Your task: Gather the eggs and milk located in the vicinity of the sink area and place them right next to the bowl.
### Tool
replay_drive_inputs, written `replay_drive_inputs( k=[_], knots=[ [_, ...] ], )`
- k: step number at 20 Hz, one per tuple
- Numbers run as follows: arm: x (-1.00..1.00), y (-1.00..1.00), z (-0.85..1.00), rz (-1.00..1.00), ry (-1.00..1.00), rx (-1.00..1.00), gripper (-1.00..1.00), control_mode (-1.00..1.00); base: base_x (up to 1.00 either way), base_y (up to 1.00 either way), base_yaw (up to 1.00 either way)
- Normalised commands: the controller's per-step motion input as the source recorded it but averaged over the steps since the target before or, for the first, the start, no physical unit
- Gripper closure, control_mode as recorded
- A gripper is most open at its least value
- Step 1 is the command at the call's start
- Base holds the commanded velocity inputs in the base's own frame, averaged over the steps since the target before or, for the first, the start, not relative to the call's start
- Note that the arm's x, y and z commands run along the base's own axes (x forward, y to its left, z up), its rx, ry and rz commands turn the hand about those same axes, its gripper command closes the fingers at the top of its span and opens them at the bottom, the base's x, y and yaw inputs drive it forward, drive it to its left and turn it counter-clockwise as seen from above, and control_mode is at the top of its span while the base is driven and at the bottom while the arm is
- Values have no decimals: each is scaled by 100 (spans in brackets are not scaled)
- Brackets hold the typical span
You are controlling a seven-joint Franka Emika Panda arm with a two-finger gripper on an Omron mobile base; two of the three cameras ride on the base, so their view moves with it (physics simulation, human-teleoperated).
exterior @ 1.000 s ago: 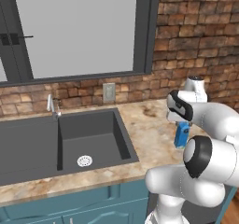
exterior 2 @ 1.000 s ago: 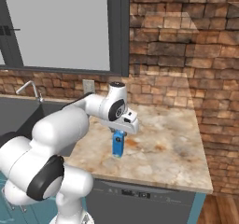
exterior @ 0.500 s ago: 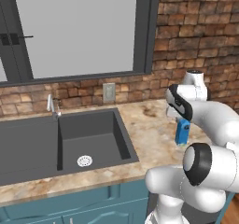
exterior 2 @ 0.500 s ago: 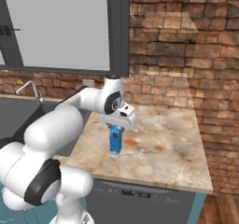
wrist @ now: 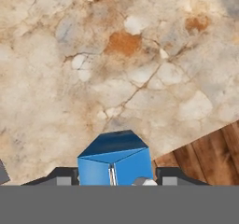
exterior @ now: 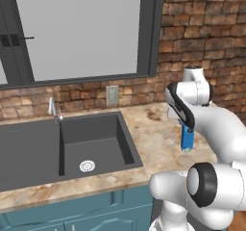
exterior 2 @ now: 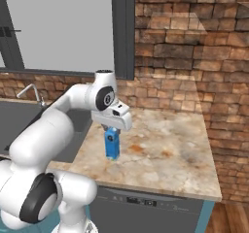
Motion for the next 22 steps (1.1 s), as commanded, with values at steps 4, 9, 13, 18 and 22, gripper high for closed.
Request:
replay_drive_inputs(
  k=[4,9,13,18,22],
  knots=[
    [0,0,0,0,0,0,100,-100,0,0,0],
    [0,0,0,0,0,0,100,-100,0,0,0],
    [0,10,-1,0,-1,1,100,100,-3,32,0],
    [0,0,0,0,0,0,100,100,-22,96,0],
    [0,0,0,0,0,0,100,100,-28,100,0]
  ],
)
